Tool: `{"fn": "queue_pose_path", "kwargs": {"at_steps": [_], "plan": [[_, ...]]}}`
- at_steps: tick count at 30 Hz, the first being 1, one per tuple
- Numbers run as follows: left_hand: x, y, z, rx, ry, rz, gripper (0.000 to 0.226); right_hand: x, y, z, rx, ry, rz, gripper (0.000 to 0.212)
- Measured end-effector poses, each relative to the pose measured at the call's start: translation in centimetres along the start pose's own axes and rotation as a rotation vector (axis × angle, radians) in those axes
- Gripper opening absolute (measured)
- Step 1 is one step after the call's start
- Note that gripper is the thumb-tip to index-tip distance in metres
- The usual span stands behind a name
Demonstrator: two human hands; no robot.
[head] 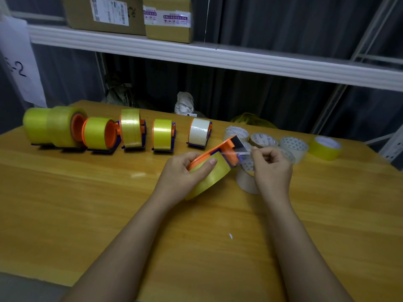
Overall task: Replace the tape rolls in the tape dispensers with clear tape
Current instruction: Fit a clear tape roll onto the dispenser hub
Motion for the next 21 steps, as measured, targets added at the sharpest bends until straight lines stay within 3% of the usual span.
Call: {"fn": "queue_pose_path", "kwargs": {"at_steps": [3,7,16,21], "plan": [[0.3,0.2,-0.1,0.063,-0.046,0.037,0.007,-0.3,-0.1,-0.3,0.047,-0.023,-0.009,0.023],[0.3,0.7,-0.3,0.117,-0.057,0.079,0.011,-0.4,-0.4,-0.2,0.056,-0.046,-0.008,0.02],[0.1,1.0,-0.8,0.13,-0.032,0.07,0.003,-0.3,-0.1,0.7,-0.056,-0.051,-0.008,0.01],[0.1,1.0,-0.6,0.118,0.003,0.086,0.016,-0.4,-0.1,1.1,-0.108,-0.022,0.0,0.009]]}}
Point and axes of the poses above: each hand's wrist, its own y-axis away from the middle knuckle, its own x-axis out of the palm, z = x × y, the point moved 5 cm from there along -y, towards the middle knuckle, and after that the axes turned 7 degrees about -x, right-handed, at the moved point
